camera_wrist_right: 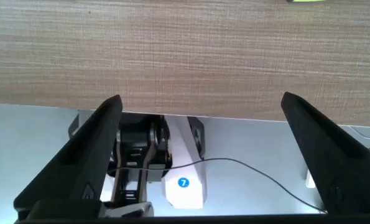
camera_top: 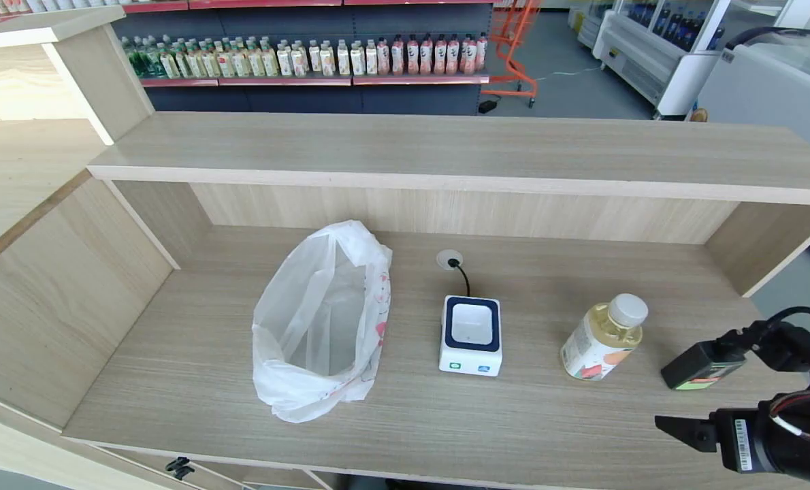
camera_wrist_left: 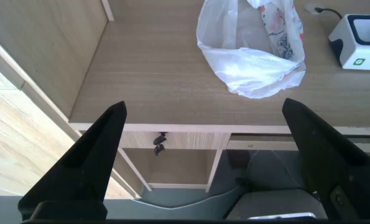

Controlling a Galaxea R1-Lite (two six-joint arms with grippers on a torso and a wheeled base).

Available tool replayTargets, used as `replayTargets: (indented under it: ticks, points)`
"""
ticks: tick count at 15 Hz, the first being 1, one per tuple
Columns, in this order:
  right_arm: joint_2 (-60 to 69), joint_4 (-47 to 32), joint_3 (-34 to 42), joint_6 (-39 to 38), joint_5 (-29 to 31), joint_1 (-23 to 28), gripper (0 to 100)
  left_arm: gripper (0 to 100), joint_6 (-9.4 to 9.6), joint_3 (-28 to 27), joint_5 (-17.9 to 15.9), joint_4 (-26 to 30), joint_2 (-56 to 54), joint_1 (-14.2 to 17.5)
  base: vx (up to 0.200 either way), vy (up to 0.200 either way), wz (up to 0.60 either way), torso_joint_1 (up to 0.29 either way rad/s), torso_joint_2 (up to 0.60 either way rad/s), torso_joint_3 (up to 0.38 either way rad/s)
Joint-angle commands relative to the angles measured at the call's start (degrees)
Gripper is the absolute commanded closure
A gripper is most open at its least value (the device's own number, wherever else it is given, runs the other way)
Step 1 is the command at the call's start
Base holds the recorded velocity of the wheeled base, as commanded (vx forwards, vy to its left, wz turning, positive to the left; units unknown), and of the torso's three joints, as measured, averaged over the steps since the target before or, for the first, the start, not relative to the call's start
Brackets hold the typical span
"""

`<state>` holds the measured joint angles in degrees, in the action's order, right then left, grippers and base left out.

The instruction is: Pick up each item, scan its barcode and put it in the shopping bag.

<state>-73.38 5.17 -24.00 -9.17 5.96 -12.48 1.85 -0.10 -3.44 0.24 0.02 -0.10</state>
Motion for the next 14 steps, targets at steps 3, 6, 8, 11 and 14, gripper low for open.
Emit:
replayTargets:
  ticks: [3,6,8,11,14]
  points:
    - [-13.46,11.88,1.15,2.31,3.53,-2.72,0,0,-0.01,0.1,0.01,0.02,-0.02,0.01,0.0,0.0,0.0,0.0,0.0,0.0]
    - [-19.17,20.14,1.59,2.31,3.53,-3.07,0,0,-0.01,0.01,0.01,0.02,0.06,0.01,0.0,0.0,0.0,0.0,0.0,0.0]
    - [-24.89,30.16,1.5,2.58,3.71,-3.86,0,0,-0.01,0.01,0.01,0.02,0.06,0.01,0.0,0.0,0.0,0.0,0.0,0.0]
    - [-28.75,37.9,1.59,2.75,3.71,-6.41,0,0,-0.01,0.01,0.01,0.02,0.06,0.01,0.0,0.0,0.0,0.0,0.0,0.0]
    - [-30.25,42.38,1.5,3.89,3.71,-6.76,0,0,-0.01,0.01,0.01,0.02,0.06,0.01,0.0,0.0,0.0,0.0,0.0,0.0]
